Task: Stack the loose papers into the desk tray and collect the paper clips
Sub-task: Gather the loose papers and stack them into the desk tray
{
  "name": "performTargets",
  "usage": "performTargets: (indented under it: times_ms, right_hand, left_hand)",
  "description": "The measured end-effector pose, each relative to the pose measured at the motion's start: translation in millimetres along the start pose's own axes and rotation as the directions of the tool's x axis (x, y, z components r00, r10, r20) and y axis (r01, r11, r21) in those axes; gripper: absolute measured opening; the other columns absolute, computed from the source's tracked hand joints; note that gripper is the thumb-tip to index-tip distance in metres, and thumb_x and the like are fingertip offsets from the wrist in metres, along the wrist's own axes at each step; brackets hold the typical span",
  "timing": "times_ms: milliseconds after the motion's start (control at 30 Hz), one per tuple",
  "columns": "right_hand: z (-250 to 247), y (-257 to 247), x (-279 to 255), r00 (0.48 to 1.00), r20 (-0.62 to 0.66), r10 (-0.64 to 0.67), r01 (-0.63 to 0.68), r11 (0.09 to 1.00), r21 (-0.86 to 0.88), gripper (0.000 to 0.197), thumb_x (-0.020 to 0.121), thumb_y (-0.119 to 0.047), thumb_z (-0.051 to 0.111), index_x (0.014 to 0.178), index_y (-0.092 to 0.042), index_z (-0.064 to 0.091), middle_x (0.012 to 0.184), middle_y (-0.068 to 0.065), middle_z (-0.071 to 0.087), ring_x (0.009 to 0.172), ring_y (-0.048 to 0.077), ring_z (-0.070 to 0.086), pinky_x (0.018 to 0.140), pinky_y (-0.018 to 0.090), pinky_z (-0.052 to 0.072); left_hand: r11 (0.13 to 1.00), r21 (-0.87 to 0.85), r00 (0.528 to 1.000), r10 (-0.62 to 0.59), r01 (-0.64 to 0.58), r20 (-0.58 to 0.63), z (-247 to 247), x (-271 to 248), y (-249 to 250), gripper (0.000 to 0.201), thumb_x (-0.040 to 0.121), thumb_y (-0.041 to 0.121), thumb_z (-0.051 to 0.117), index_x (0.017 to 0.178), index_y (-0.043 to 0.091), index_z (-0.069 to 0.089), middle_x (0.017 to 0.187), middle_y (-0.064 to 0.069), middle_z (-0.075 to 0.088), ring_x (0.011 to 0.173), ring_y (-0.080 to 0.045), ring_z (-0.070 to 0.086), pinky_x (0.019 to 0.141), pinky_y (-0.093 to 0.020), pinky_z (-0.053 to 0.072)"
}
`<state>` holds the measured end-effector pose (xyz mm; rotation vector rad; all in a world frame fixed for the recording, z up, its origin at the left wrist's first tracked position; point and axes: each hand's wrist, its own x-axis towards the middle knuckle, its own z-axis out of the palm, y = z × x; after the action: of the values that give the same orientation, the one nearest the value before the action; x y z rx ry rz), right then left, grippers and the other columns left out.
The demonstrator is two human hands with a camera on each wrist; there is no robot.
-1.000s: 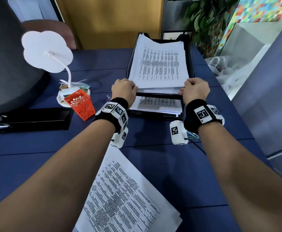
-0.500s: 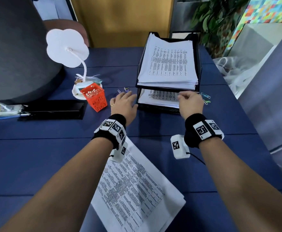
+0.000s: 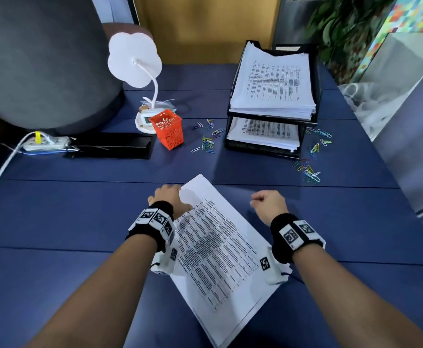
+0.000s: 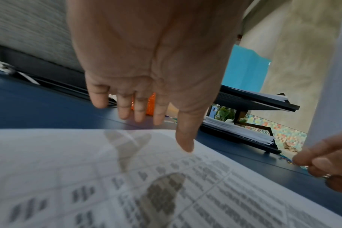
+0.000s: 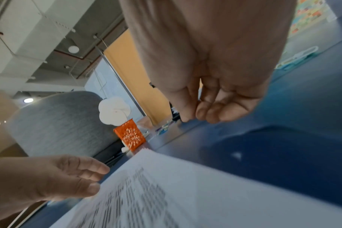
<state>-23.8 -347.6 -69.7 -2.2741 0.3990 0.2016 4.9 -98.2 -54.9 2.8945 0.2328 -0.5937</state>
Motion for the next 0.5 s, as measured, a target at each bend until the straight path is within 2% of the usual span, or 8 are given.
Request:
performTargets:
  times_ms: [100, 233, 333, 433, 500]
  right_hand:
    - [12, 4, -11, 0.996, 0.07, 0.063, -0.06, 0.997, -0.048, 0.026, 0.083, -0.01, 0.066, 0.106, 0.003, 0.068, 0.113, 0.014, 0.068, 0.107, 0.027, 0.062, 0.095, 0.027, 0.045]
    - [22, 7, -20, 0.989, 0.126, 0.081, -0.071, 0.994, -0.087, 0.037, 0.079, -0.013, 0.072, 0.115, -0.005, 0.066, 0.115, 0.008, 0.067, 0.109, 0.021, 0.062, 0.095, 0.024, 0.045]
    - [29, 6, -26, 0.984, 0.163, 0.065, -0.035, 0.983, -0.182, 0.044, 0.072, -0.015, 0.076, 0.115, -0.012, 0.063, 0.114, 0.005, 0.065, 0.106, 0.021, 0.061, 0.091, 0.024, 0.048]
    - [33, 5, -29, 0.985, 0.163, 0.047, -0.002, 0.964, -0.264, 0.038, 0.065, -0.017, 0.079, 0.096, -0.023, 0.057, 0.109, 0.006, 0.063, 0.099, 0.023, 0.06, 0.084, 0.031, 0.051]
    - [32, 5, -29, 0.983, 0.174, 0.057, -0.009, 0.964, -0.264, 0.042, 0.065, -0.018, 0.08, 0.099, -0.021, 0.055, 0.109, 0.005, 0.061, 0.099, 0.023, 0.059, 0.085, 0.032, 0.051]
  left_hand:
    - [0.995, -0.012, 0.994, -0.102, 0.103, 0.043, 8, -6, -16, 0.09, 0.068, 0.058, 0.074, 0.139, 0.02, 0.035, 0.139, -0.01, 0.041, 0.131, -0.032, 0.035, 0.104, -0.051, 0.031]
    - [0.99, -0.042, 0.99, -0.133, 0.135, 0.043, 12, -7, -30, 0.099, 0.061, 0.058, 0.079, 0.137, 0.016, 0.032, 0.138, -0.011, 0.038, 0.131, -0.032, 0.034, 0.104, -0.051, 0.033]
    - [0.993, -0.021, 0.992, -0.113, 0.115, 0.058, 12, -9, -31, 0.099, 0.059, 0.059, 0.079, 0.136, 0.016, 0.035, 0.137, -0.01, 0.038, 0.13, -0.031, 0.033, 0.102, -0.05, 0.033]
    - [0.996, -0.044, 0.996, -0.078, 0.08, 0.035, 14, -10, -30, 0.092, 0.061, 0.055, 0.081, 0.132, 0.016, 0.037, 0.133, -0.01, 0.04, 0.128, -0.031, 0.035, 0.101, -0.048, 0.035]
    - [0.997, -0.078, 1.0, -0.022, 0.023, 0.014, 17, -12, -28, 0.08, 0.065, 0.047, 0.081, 0.126, 0.016, 0.039, 0.128, -0.008, 0.044, 0.124, -0.031, 0.039, 0.1, -0.047, 0.036]
